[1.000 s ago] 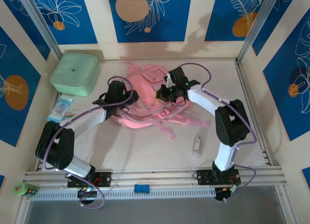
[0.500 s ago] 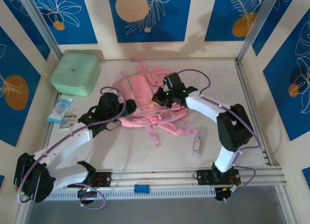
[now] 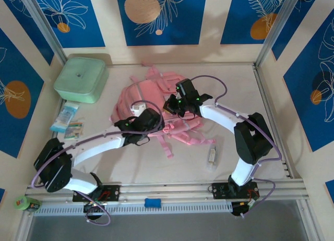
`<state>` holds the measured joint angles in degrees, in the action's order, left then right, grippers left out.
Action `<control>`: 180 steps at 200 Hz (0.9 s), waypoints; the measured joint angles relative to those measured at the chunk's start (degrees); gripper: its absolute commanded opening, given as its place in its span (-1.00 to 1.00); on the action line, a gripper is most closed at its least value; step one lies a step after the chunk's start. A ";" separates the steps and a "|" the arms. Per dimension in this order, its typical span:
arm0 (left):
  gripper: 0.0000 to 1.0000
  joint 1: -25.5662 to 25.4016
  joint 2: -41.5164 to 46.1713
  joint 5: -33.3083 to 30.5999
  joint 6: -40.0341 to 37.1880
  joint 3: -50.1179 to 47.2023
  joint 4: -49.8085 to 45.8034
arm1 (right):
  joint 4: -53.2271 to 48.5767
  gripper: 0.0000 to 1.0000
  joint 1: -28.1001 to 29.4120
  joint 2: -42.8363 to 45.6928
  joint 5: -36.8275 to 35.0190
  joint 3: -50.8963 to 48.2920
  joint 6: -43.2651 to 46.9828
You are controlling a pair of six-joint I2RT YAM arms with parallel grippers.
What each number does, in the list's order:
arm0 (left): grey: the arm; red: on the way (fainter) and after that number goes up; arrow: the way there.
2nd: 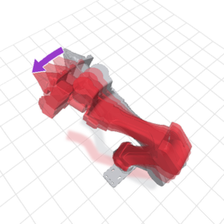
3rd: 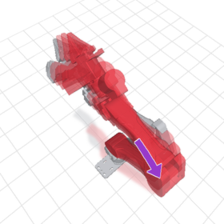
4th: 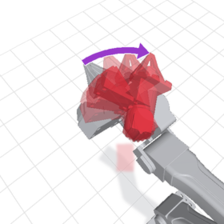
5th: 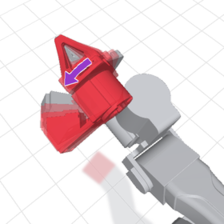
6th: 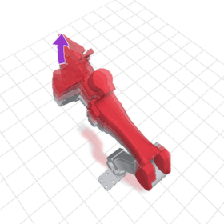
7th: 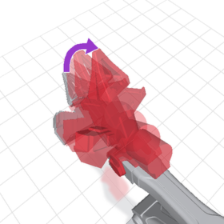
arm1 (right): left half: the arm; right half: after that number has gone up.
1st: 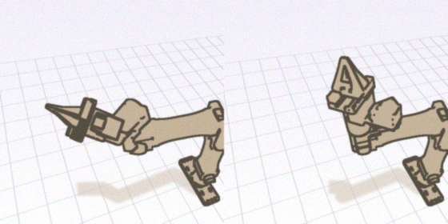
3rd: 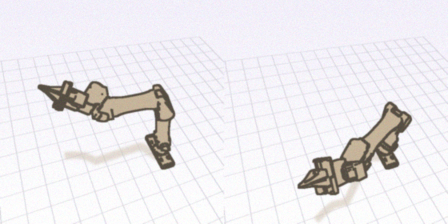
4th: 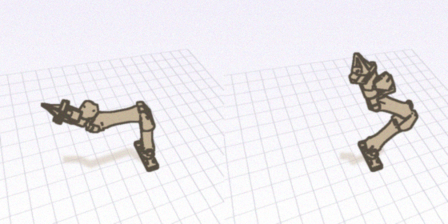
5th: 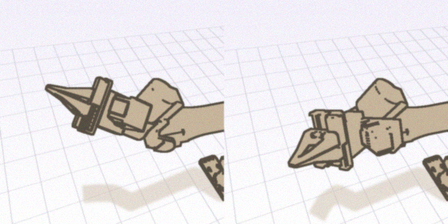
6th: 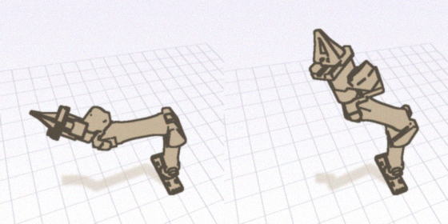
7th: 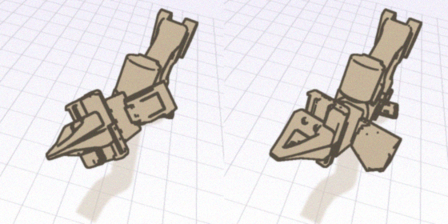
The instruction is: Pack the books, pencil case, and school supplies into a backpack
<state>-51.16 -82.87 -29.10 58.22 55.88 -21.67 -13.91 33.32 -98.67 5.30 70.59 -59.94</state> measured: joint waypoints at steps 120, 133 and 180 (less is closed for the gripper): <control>0.58 0.48 -11.43 -9.14 6.49 7.15 -4.68 | 0.81 -1.00 0.07 0.00 -0.20 0.00 -1.84; 0.34 0.52 -11.17 -8.85 5.88 6.95 -3.89 | 0.94 -1.00 0.28 0.00 -0.15 0.02 -1.84; -0.01 1.86 -8.26 -5.46 1.70 4.15 0.17 | 0.87 -1.00 0.70 0.00 0.07 0.52 -1.84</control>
<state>-49.30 -91.13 -34.57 59.92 60.03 -21.50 -13.04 34.02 -98.67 5.37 71.11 -61.78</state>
